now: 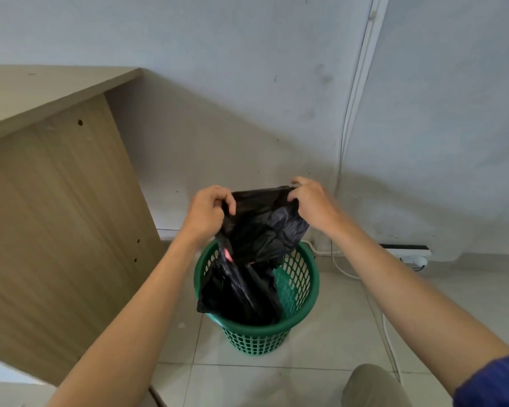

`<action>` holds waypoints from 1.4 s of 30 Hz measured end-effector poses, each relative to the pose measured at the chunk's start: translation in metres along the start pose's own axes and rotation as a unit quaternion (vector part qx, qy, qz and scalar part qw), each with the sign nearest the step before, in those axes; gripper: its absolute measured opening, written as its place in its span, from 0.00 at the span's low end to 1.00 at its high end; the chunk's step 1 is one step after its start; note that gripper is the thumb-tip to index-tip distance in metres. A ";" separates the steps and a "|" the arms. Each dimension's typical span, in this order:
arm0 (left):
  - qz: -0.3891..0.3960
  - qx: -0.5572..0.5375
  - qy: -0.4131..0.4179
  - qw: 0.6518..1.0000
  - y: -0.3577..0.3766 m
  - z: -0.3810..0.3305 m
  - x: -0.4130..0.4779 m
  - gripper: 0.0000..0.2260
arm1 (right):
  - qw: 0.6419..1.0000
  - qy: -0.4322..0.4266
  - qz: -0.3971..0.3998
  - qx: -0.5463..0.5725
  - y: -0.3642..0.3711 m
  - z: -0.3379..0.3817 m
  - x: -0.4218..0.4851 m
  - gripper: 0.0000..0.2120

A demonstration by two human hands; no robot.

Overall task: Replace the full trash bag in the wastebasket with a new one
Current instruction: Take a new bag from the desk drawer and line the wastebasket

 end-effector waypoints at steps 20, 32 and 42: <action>0.044 -0.135 -0.186 0.972 -0.009 0.058 -0.024 0.13 | 0.874 0.128 0.024 0.469 0.028 -0.051 -0.023 0.26; 0.088 0.024 -0.153 0.984 0.019 0.069 -0.029 0.24 | 0.943 0.034 0.315 0.106 0.078 -0.009 -0.026 0.14; 0.060 -0.100 -0.196 0.974 0.056 0.095 0.012 0.15 | 0.922 0.126 0.090 0.354 0.094 -0.039 0.024 0.24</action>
Point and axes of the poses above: each hand's wrist, its own x-axis towards the middle knuckle, its own y-axis out of the palm, z = x × y, the point moved 10 cm from there along x, towards the middle knuckle, and after that the axes turned 10 degrees about z, right-handed, at the moved point
